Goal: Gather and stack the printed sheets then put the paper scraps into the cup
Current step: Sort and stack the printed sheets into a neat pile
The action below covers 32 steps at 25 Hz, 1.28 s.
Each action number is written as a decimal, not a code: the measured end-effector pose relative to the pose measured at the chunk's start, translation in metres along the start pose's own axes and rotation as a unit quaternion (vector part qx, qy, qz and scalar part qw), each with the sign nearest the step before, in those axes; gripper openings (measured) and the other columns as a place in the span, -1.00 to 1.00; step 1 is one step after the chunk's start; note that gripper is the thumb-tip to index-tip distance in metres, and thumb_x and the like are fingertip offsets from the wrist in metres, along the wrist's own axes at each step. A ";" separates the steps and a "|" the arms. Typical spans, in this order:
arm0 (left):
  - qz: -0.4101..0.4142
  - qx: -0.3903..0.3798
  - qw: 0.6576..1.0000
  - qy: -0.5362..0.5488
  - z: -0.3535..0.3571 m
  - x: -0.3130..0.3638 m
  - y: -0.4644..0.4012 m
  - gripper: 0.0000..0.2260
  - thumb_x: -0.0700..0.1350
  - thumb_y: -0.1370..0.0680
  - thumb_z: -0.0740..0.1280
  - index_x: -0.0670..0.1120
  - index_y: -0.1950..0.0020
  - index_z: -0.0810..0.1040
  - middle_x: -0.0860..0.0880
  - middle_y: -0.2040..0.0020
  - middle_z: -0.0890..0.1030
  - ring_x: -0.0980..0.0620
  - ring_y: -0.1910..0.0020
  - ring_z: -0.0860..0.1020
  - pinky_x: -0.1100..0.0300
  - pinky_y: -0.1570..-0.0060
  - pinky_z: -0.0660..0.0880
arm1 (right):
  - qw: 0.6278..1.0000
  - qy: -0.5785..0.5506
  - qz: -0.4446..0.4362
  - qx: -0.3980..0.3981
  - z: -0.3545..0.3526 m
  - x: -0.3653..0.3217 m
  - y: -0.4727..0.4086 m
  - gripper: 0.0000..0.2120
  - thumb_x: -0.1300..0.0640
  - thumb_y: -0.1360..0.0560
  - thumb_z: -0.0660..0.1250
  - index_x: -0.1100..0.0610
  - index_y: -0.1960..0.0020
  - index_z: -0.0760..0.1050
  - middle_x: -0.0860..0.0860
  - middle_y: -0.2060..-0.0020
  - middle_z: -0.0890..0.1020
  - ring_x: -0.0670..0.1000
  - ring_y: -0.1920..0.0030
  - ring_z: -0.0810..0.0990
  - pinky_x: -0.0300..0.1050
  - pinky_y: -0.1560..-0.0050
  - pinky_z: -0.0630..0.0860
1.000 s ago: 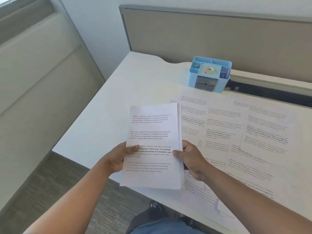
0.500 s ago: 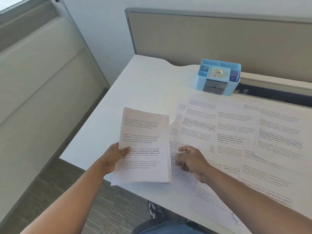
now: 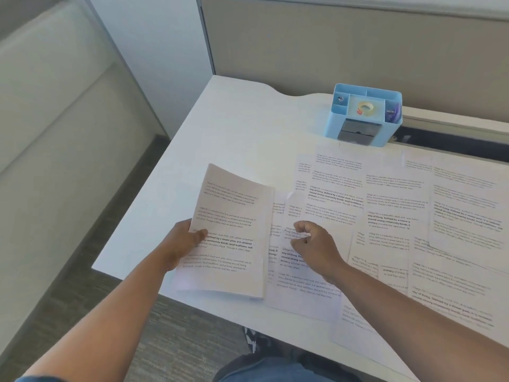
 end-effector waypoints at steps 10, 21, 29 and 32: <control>-0.006 0.025 0.999 -0.046 -0.029 0.003 -0.008 -0.87 -0.18 -0.68 0.31 -0.03 -0.17 0.62 -0.06 0.01 0.75 -0.12 0.09 0.74 0.05 0.16 0.65 | 0.907 0.405 -0.093 -0.071 0.001 -0.039 -0.065 -0.32 0.19 -0.61 0.30 0.02 -0.65 0.10 -0.02 -0.65 0.03 0.16 -0.62 0.00 0.19 -0.51 0.18; -0.016 0.018 0.998 -0.060 -0.039 -0.005 -0.013 -0.88 -0.18 -0.68 0.30 -0.02 -0.13 0.62 -0.06 0.00 0.75 -0.14 0.05 0.72 -0.04 0.03 0.66 | 0.830 0.545 -0.088 -0.084 -0.005 -0.065 -0.116 -0.18 -0.06 -0.45 0.51 -0.04 -0.58 0.17 0.03 -0.46 0.31 0.19 -0.44 0.29 0.16 -0.34 0.38; -0.014 0.019 0.998 -0.054 -0.036 -0.011 -0.018 -0.87 -0.17 -0.68 0.30 -0.01 -0.15 0.62 -0.05 -0.01 0.74 -0.12 0.04 0.72 -0.10 -0.07 0.65 | 0.871 0.485 -0.071 -0.027 -0.019 -0.075 -0.132 -0.63 0.02 -0.57 0.39 -0.09 -0.34 0.40 -0.03 -0.22 0.54 0.12 -0.26 0.42 0.08 -0.23 0.30; -0.014 0.019 0.998 -0.053 -0.033 -0.012 -0.022 -0.88 -0.16 -0.68 0.31 -0.02 -0.14 0.63 -0.05 0.01 0.75 -0.13 0.04 0.72 -0.13 -0.07 0.66 | 0.869 0.488 -0.069 -0.049 -0.018 -0.074 -0.134 -0.84 0.07 -0.59 0.35 -0.09 -0.15 0.48 -0.06 -0.10 0.55 0.11 -0.21 0.44 0.09 -0.25 0.28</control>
Point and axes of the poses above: each hand's wrist, its own y-axis away from the middle knuckle, its own z-axis out of the palm, x = y × z, the point moved 5 cm from there along -y, towards the middle knuckle
